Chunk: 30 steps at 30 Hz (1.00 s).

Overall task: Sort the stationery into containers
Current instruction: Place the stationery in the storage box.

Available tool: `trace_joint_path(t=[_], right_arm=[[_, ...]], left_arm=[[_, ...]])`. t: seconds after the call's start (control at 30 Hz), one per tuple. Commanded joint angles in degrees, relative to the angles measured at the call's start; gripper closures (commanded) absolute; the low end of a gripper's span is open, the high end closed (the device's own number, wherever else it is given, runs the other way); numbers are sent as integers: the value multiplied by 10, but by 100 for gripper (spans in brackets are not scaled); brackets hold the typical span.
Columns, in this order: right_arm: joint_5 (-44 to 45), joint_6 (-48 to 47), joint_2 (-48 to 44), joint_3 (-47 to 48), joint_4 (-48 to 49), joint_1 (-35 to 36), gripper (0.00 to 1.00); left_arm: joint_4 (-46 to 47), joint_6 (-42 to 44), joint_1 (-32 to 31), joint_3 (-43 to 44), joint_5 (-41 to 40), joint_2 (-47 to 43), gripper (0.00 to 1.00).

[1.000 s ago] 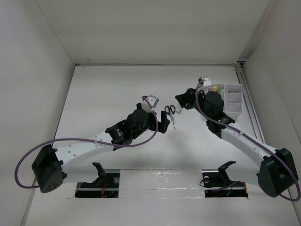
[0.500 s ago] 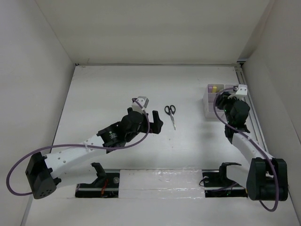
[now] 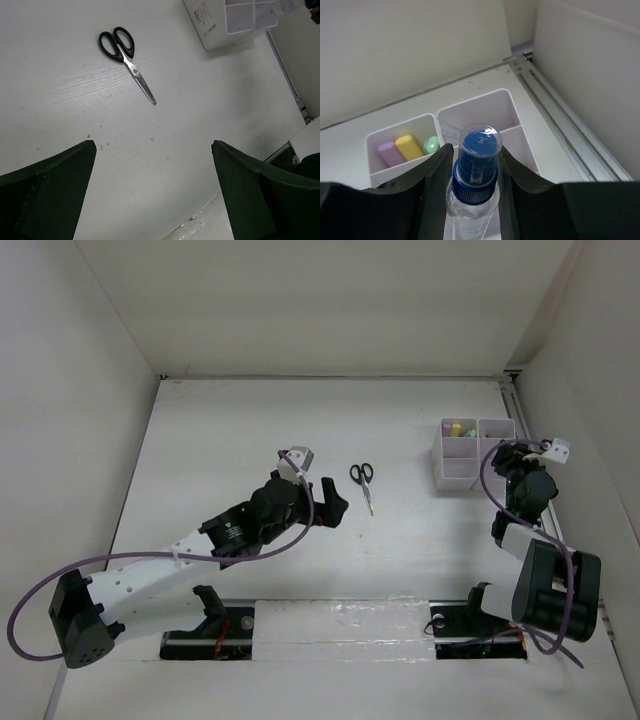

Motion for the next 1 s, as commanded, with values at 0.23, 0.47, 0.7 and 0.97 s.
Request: trace_joint_path(t=[0.23,0.47,0.7,0.97], right_arm=[[-21,32,80,39,130,-24,100],[-17,37,110,44,141,-29,100],[-11,42,110,55,114,-40,100],[-11,42,110,61,90,-40,93]], left_arm=[[41,4,2,-18,39,-41,0],[46,9,2,-23,39,-41,0],[46,9,2,-18,45,-34,0],[46,9,2,-18,45,-29,0]])
